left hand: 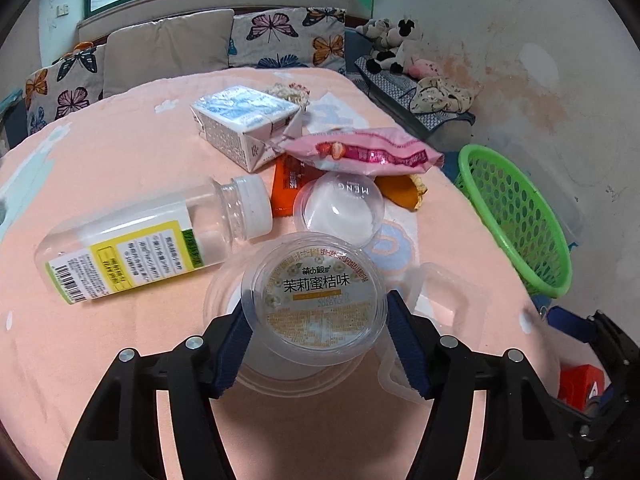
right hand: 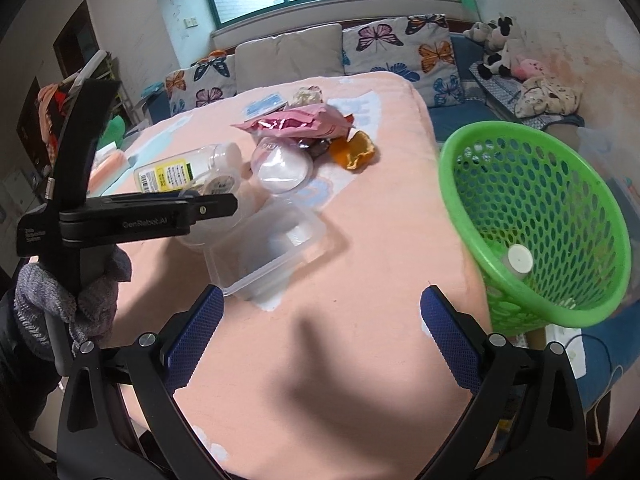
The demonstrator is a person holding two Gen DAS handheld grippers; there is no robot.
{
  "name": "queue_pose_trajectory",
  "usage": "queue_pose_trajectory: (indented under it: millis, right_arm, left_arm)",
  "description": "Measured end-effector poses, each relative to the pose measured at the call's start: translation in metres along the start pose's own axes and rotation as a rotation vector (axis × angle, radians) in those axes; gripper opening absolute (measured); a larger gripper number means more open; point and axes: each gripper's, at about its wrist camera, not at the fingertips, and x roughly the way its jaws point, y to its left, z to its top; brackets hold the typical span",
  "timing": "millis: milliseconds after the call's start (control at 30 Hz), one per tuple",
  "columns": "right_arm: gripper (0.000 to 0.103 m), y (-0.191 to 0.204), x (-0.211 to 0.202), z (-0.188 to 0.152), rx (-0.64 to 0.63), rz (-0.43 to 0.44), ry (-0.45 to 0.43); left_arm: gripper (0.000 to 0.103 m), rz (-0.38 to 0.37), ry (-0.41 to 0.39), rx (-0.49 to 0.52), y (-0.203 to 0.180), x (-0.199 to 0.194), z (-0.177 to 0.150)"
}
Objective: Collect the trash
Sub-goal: 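Grasp the clear round jelly cup with the left gripper, then grasp the clear rectangular plastic box with the right gripper while the left holds the jelly cup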
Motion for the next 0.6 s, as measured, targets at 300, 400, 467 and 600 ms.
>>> queue_pose_trajectory:
  millis: [300,400,467,600]
  right_arm:
    - [0.098,0.018,0.014,0.002,-0.031,0.019,0.025]
    - [0.098,0.025,0.021,0.001,-0.034,0.024,0.041]
    - [0.098,0.030,0.027,0.000,-0.040,0.023,0.052]
    - [0.098,0.038,0.039,0.000,-0.044,0.017,0.066]
  left_arm:
    - [0.063,0.001,-0.078,-0.026,0.011,-0.037,0.003]
    - [0.063,0.011,-0.095,-0.030,0.017,-0.047,0.003]
    - [0.063,0.015,-0.105,-0.034,0.022,-0.053,0.001]
    - [0.063,0.020,-0.116,-0.044,0.031,-0.061,-0.002]
